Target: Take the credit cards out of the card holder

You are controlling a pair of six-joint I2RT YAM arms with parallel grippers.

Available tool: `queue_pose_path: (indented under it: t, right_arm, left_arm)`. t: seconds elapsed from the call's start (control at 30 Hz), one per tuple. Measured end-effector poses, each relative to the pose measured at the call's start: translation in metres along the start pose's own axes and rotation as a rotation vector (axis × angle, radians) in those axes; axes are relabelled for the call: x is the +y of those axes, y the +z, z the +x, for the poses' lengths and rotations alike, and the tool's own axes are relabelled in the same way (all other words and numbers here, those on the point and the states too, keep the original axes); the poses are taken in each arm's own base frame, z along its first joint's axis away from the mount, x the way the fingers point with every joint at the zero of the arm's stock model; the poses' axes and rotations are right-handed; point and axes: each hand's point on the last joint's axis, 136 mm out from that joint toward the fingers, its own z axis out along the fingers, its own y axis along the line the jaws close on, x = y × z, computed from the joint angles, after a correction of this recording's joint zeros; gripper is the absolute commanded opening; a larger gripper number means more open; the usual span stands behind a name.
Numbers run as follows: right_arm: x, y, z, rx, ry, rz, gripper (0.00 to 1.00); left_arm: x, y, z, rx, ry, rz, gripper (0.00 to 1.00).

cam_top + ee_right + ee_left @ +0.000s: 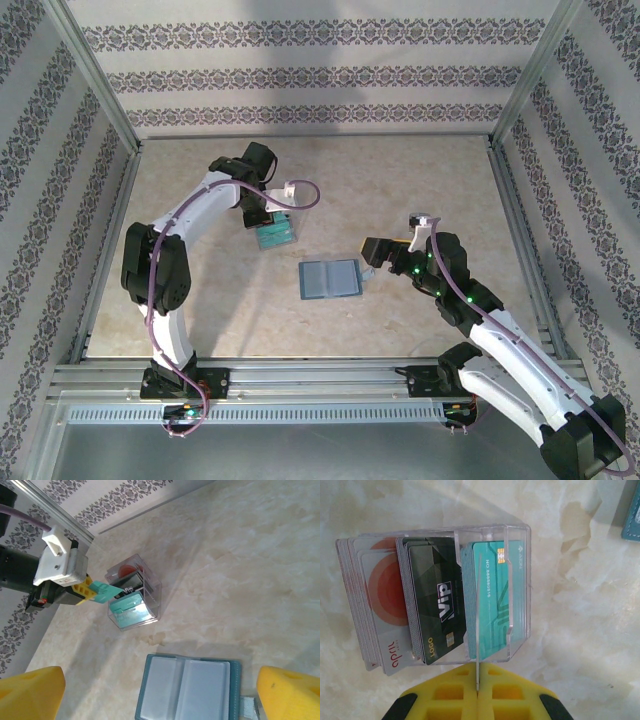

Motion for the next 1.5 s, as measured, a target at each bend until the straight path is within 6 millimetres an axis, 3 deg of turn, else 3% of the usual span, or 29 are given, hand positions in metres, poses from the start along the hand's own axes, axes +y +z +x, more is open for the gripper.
queue_pose_path:
  t: [0.47, 0.87, 1.5]
  right_arm:
    - [-0.008, 0.0, -0.001, -0.009, 0.016, 0.038, 0.98]
    - [-0.003, -0.008, -0.007, -0.04, 0.019, 0.02, 0.98]
    - [-0.001, -0.016, -0.013, -0.072, 0.02, 0.018, 0.98]
  left_arm:
    - [-0.005, 0.008, -0.002, 0.003, 0.019, 0.06, 0.0]
    - [-0.006, 0.026, -0.002, 0.035, 0.015, 0.121, 0.0]
    - [-0.009, 0.035, 0.0, 0.081, 0.01, 0.19, 0.0]
